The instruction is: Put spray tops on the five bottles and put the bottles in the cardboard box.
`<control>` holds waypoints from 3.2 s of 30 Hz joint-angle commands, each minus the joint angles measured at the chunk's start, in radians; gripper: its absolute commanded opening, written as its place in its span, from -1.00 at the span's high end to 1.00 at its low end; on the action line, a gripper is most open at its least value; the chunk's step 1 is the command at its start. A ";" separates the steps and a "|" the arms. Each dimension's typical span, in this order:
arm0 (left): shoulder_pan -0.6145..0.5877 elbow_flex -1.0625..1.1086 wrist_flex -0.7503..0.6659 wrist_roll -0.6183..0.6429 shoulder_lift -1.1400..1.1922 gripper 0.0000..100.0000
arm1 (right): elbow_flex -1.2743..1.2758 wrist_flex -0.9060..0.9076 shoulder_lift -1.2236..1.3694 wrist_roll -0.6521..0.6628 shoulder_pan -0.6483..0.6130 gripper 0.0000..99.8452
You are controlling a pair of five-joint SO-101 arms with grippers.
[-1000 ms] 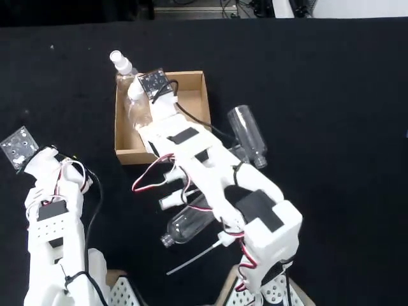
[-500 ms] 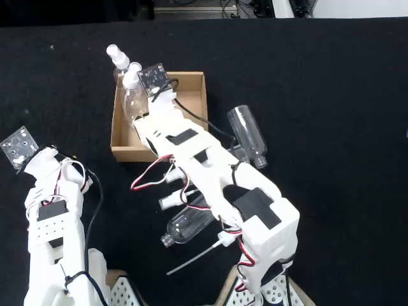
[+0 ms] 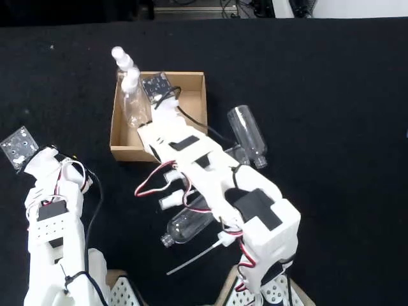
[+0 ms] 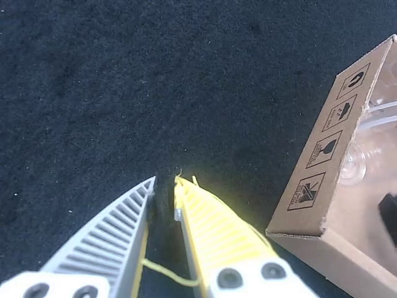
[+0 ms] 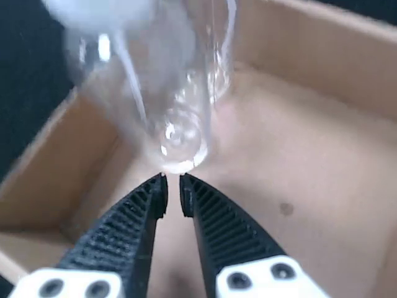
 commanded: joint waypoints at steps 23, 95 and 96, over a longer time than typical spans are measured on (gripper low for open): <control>0.007 -0.012 -0.021 0.009 -0.021 0.92 | 0.027 -0.132 -0.096 -0.005 0.098 0.98; 0.012 -0.012 -0.021 0.008 -0.021 0.92 | 0.186 0.334 -0.374 -0.084 0.299 0.77; 0.012 -0.012 -0.021 0.008 -0.021 0.92 | 0.185 0.334 -0.371 -0.084 0.299 0.77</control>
